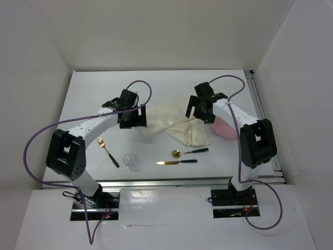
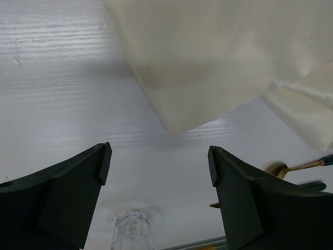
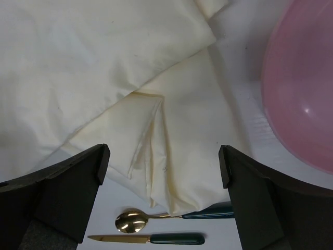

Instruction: Set the dinner table for one person

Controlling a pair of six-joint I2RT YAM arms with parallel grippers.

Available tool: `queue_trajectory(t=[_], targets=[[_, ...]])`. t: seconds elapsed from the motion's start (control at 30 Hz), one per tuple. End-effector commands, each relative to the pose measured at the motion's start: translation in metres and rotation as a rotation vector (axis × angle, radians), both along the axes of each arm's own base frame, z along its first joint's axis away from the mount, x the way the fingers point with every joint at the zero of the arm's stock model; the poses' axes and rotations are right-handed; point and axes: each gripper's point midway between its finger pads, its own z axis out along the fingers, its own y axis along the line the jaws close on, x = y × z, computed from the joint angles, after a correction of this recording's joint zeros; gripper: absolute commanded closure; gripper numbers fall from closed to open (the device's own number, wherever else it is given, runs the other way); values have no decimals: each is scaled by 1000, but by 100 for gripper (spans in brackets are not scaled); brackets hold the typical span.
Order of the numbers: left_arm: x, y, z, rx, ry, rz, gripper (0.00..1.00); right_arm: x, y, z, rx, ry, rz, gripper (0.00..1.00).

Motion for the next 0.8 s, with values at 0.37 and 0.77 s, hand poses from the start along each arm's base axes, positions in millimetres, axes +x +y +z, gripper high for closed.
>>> queue_trajectory(t=[0.37, 0.77], targets=[[-8, 2, -4, -19, 22, 48, 9, -9, 4, 29, 92, -85, -18, 2], [-20, -25, -35, -166, 152, 85, 14, -45, 45, 21, 403, -41, 13, 34]])
